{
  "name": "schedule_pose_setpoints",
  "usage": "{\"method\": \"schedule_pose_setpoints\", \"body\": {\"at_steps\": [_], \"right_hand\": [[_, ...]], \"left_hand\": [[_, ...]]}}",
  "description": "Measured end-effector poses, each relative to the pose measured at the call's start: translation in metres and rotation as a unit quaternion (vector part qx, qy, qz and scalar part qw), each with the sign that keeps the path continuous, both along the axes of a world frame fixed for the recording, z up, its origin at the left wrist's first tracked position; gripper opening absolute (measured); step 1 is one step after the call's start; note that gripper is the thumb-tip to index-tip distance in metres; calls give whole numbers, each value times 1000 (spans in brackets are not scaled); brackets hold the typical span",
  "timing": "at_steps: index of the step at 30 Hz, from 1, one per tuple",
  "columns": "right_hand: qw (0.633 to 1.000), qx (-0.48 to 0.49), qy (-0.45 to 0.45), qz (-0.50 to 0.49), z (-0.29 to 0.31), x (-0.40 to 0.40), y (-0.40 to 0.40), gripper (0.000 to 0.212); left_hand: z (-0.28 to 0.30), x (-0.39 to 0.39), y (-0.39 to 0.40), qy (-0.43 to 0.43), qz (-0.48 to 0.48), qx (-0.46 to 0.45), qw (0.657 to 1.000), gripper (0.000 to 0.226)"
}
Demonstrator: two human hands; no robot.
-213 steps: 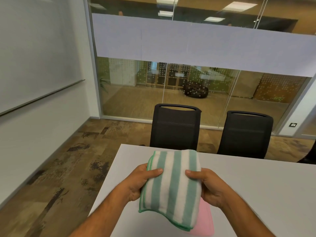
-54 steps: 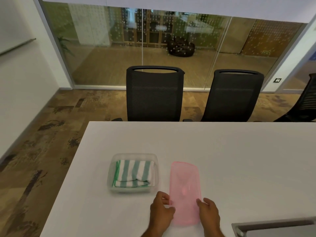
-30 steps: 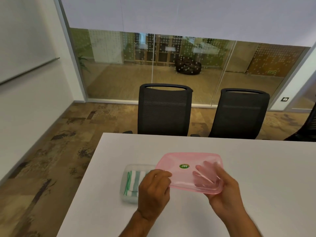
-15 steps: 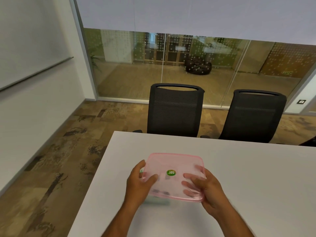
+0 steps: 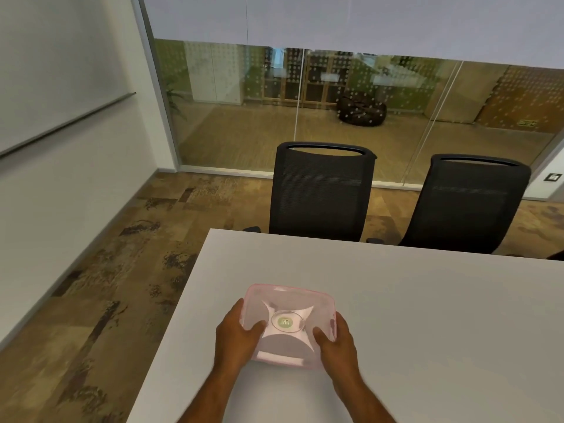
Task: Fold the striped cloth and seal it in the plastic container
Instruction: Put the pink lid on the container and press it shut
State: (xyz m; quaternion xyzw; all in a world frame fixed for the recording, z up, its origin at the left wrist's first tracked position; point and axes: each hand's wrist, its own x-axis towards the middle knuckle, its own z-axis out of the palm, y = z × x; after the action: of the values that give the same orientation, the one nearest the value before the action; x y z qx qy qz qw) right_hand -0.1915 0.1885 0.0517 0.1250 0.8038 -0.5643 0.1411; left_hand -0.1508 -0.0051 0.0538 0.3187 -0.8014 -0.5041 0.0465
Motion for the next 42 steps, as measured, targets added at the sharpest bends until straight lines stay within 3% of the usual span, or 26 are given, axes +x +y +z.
{"method": "schedule_pose_setpoints", "body": {"at_steps": [5, 13, 23, 28, 34, 42], "right_hand": [[998, 44, -36, 9, -10, -10, -7, 64], [995, 73, -53, 37, -16, -29, -9, 68], [991, 98, -71, 57, -27, -38, -10, 56], [992, 104, -62, 35, -27, -46, -10, 39], [991, 121, -59, 0, -28, -65, -12, 45], [990, 124, -48, -46, -33, -77, -9, 27]], "left_hand": [[-12, -7, 0, -30, -27, -3, 999, 59], [-29, -23, -1, -52, -22, 19, 998, 75], [-40, -26, -5, -69, -36, 23, 997, 78], [-40, -32, -10, -64, -31, 10, 997, 66], [-39, -48, -20, -82, -17, 14, 996, 53], [-47, -58, -32, -97, -6, 7, 995, 39]]}}
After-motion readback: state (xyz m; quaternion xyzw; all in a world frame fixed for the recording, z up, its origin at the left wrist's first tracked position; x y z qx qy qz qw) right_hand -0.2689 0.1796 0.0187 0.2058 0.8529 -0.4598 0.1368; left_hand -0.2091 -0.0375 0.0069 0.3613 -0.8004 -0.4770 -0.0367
